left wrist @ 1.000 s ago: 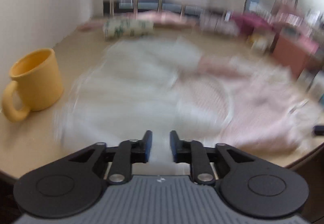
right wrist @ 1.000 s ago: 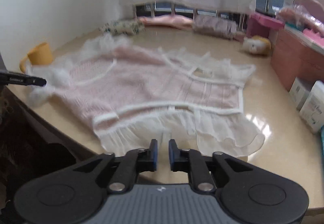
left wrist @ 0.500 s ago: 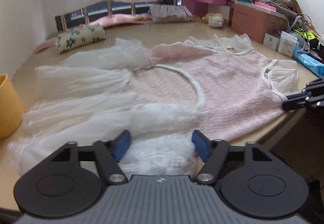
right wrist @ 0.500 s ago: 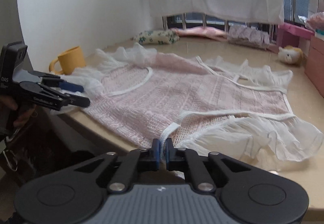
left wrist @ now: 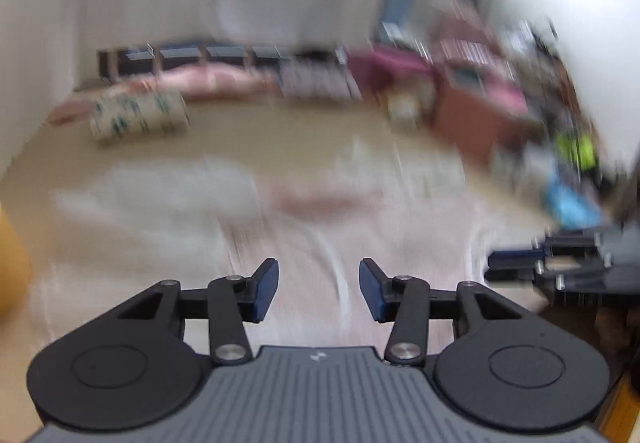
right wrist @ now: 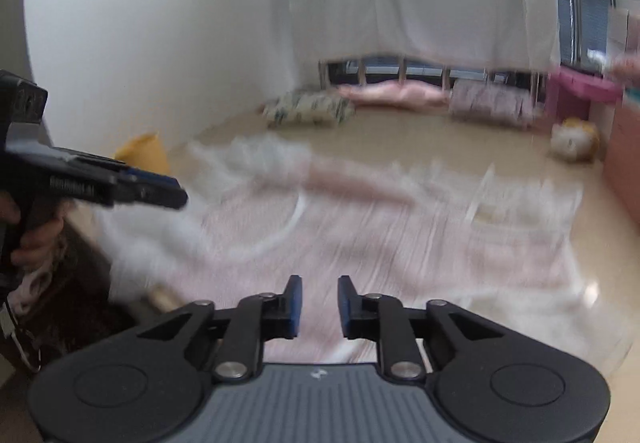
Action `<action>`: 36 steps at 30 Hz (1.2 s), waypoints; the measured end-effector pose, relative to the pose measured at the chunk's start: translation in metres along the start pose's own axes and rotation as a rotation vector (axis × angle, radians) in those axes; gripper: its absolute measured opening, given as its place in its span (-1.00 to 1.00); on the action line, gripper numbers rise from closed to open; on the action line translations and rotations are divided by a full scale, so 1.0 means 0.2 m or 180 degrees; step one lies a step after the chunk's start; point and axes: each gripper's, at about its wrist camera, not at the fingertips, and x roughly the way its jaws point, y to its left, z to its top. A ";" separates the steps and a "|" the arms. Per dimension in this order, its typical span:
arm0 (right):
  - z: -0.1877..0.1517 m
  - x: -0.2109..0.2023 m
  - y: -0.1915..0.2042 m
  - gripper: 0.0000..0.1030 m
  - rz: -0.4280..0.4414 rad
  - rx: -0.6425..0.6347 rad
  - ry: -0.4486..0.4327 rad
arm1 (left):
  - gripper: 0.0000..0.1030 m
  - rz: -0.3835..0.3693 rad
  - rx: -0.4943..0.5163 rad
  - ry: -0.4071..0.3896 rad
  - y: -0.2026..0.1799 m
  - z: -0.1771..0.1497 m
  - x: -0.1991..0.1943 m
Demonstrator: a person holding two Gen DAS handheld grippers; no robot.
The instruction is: Fold clothes
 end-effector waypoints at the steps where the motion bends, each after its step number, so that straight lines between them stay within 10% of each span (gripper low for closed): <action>1: 0.11 0.03 -0.05 -0.49 -0.0030 0.0005 -0.0045 | -0.02 -0.0001 0.0026 0.0070 0.02 0.10 0.09; 6: 0.55 0.53 -0.45 -0.37 0.0128 0.0688 0.0220 | -0.03 0.0380 -0.0085 0.0538 0.22 0.32 0.68; 10: 0.55 0.91 -0.53 -0.42 0.0033 0.0839 0.0719 | -0.04 0.0555 -0.0365 0.0559 0.35 0.23 0.88; 12: 0.52 1.00 -0.53 -0.84 0.0053 0.0852 0.0822 | -0.03 0.0578 -0.0346 0.0456 0.36 0.19 0.89; 17: 0.42 0.98 -0.53 -0.98 -0.0578 0.0851 0.0336 | -0.01 0.1241 -0.0239 0.0127 0.35 0.11 0.89; 25: 0.41 0.77 -0.62 -0.76 -0.0203 0.0999 0.0004 | 0.02 0.0933 0.0155 0.0014 0.21 0.22 0.69; 30: 0.34 0.73 -0.55 -0.85 -0.0047 0.0658 0.0451 | -0.07 0.1002 0.0521 0.0298 0.16 0.12 0.81; 36: 0.13 0.46 -0.56 -0.75 -0.0580 0.0807 0.0216 | 0.05 0.1000 0.0010 0.0142 0.27 0.05 0.64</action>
